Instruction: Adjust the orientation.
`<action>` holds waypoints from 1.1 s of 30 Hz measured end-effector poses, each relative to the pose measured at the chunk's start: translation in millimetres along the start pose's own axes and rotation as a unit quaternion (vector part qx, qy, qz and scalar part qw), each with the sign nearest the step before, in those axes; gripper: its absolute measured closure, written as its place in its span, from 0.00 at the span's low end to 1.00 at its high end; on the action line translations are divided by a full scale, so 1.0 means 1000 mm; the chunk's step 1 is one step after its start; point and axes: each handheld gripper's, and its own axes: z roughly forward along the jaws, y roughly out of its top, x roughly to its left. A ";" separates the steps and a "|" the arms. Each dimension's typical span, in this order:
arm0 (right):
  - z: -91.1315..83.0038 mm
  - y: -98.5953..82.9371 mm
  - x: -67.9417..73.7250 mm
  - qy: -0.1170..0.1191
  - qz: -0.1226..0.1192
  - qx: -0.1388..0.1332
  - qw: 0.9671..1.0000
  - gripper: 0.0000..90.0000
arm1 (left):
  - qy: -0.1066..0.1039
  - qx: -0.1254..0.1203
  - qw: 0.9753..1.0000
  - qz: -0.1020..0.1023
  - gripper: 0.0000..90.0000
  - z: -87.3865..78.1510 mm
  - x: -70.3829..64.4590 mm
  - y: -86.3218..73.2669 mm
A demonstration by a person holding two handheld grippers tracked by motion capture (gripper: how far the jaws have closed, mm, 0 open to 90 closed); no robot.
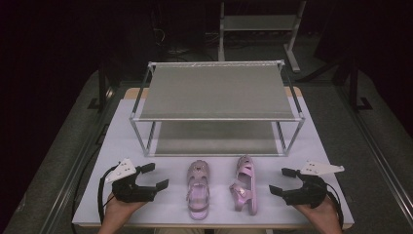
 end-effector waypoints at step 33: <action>-0.005 0.003 0.008 -0.003 -0.005 -0.016 1.000 0.16 | -0.066 0.000 0.998 0.001 0.34 0.012 -0.041 0.009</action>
